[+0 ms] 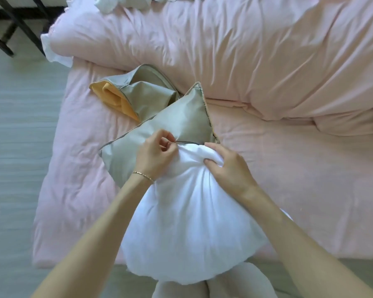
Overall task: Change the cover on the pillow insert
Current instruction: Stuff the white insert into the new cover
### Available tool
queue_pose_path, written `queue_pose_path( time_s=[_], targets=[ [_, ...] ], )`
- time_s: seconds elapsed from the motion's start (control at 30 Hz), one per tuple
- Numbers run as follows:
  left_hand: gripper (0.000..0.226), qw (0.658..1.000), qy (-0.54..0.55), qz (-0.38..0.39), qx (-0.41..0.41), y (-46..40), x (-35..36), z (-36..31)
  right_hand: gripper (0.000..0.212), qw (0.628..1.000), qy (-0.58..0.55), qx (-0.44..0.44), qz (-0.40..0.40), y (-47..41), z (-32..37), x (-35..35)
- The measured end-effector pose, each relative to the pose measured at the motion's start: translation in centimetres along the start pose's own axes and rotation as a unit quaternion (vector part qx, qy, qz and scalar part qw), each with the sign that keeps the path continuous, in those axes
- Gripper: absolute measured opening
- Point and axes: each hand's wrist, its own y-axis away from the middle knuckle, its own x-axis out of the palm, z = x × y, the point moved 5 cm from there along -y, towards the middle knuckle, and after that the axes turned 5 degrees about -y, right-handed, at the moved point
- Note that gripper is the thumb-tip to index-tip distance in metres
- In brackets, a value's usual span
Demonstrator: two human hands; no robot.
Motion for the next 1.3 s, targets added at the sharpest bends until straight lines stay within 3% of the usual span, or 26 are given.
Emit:
queue_pose_path(
  time_s=[0.07, 0.13, 0.27, 0.33, 0.43, 0.5, 0.63, 0.8, 0.9, 1.1, 1.2, 1.3],
  targets=[
    [0.016, 0.997, 0.070, -0.020, 0.025, -0.2, -0.5, -2.1, 0.040, 0.999, 0.023, -0.036, 0.016, -1.2, 2.3, -3.6],
    [0.020, 0.995, 0.069, -0.056, 0.050, 0.0, -0.7, -3.4, 0.041, 0.996, 0.049, -0.070, 0.025, -2.1, 4.1, -6.0],
    [0.003, 0.991, 0.005, -0.121, 0.059, 0.8, 0.5, -2.9, 0.042, 0.977, 0.171, -0.119, 0.041, -3.1, 4.9, -5.2],
    [0.005, 0.988, -0.028, -0.138, 0.066, 0.8, 1.2, -2.3, 0.043, 0.976, 0.178, -0.113, 0.048, -3.0, 3.8, -3.8],
    [0.019, 0.958, -0.143, -0.184, 0.170, 0.9, 2.0, -3.6, 0.059, 0.983, 0.154, -0.090, 0.037, -2.5, 2.0, -3.5],
    [0.022, 0.942, -0.186, -0.175, 0.220, 0.5, 2.9, -4.6, 0.064, 0.986, 0.140, -0.084, 0.032, -2.3, 1.1, -3.6],
    [0.029, 0.939, -0.214, -0.147, 0.225, -0.7, 3.8, -5.4, 0.056, 0.987, 0.132, -0.088, 0.036, -2.1, 0.8, -3.9],
    [0.032, 0.936, -0.279, -0.098, 0.190, -1.4, 4.6, -5.6, 0.058, 0.988, 0.106, -0.061, 0.091, -2.3, -0.7, -4.4],
    [0.020, 0.958, -0.259, -0.042, 0.120, -2.2, 4.7, -5.9, 0.068, 0.970, 0.192, -0.108, 0.099, -1.8, -1.2, -5.2],
    [0.012, 0.998, -0.050, 0.021, 0.007, -2.9, 2.8, -4.7, 0.065, 0.935, 0.236, -0.188, 0.184, -2.4, -0.6, -3.0],
    [0.017, 0.995, 0.067, 0.053, -0.060, -2.5, 0.7, -2.8, 0.062, 0.926, 0.221, -0.220, 0.214, -3.9, 0.1, 0.7],
    [0.029, 0.990, 0.096, 0.049, -0.087, -2.1, -1.3, -1.0, 0.062, 0.909, 0.233, -0.256, 0.232, -4.9, 1.7, 4.0]
  ],
)
